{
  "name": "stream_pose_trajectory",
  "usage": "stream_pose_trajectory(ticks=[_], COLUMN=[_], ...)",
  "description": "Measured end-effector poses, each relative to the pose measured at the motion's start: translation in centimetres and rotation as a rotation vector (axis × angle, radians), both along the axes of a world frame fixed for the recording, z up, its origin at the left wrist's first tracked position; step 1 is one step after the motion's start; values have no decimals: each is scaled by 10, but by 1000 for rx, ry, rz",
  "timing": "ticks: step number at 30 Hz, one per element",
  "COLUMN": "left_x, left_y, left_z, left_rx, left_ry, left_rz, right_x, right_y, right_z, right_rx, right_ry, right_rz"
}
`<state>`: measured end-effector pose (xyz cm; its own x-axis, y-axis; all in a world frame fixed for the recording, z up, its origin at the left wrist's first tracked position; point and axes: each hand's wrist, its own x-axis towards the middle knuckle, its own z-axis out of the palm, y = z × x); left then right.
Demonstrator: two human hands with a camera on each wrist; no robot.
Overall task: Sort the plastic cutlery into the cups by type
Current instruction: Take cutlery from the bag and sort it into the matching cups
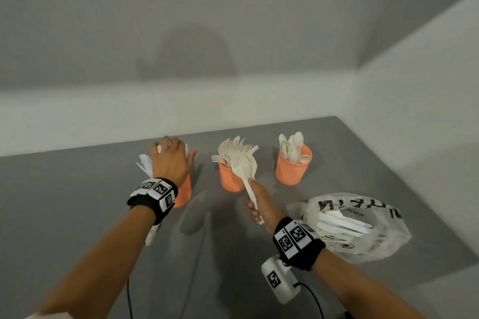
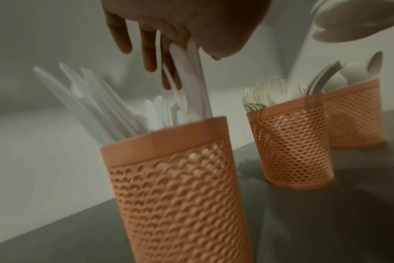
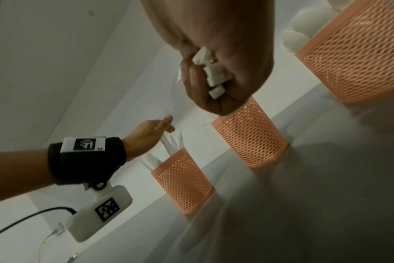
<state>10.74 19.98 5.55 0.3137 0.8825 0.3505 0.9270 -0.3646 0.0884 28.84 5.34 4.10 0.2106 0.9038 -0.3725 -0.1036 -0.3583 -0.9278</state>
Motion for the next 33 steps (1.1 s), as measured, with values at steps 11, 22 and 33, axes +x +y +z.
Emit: stream_pose_trajectory(ticks=[11, 22, 33], left_x=[52, 83, 87], left_y=[-88, -98, -112], left_z=[41, 17, 16], left_rx=[-272, -683, -946], left_ry=[-797, -1383, -1285], left_rz=[-90, 6, -96], right_x=[-9, -6, 3], right_y=[-7, -16, -26], right_z=[8, -4, 19], right_rx=[136, 205, -141], right_ry=[-33, -125, 336], right_rz=[-131, -59, 433])
